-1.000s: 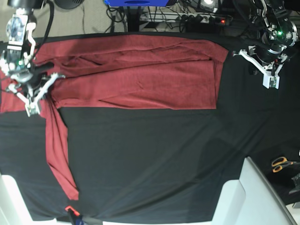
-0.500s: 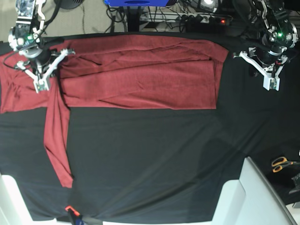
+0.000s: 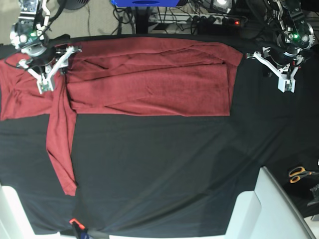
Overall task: Fold the T-shirt properly
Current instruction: 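Grasp the hanging red sleeve with the right gripper and lift it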
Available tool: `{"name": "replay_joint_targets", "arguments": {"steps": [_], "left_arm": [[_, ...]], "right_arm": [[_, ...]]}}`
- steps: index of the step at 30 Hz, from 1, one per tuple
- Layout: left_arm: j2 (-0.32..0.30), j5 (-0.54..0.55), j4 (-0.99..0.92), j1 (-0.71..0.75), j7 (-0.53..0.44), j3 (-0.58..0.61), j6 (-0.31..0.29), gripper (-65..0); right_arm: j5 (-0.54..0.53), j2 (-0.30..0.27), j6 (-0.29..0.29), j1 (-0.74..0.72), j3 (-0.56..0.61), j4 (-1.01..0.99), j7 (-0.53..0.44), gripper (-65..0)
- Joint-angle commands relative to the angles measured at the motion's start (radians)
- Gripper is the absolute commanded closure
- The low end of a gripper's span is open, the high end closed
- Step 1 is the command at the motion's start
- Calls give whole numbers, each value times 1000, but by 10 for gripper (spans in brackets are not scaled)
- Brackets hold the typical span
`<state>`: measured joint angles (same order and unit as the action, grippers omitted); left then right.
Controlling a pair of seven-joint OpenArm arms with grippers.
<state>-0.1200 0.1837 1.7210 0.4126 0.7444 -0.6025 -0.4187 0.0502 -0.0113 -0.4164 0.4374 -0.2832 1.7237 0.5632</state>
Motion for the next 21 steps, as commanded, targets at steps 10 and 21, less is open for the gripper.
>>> {"name": "replay_joint_targets", "arguments": {"steps": [10, 21], "left_arm": [[-11, 3, 14, -1, -18, -4, 5, 0], [-11, 3, 14, 10, -19, -14, 5, 0]], "right_arm": [[-8, -79, -2, -320, -9, -14, 90, -323], [-3, -148, -2, -840, -103, -819, 1, -323]]}}
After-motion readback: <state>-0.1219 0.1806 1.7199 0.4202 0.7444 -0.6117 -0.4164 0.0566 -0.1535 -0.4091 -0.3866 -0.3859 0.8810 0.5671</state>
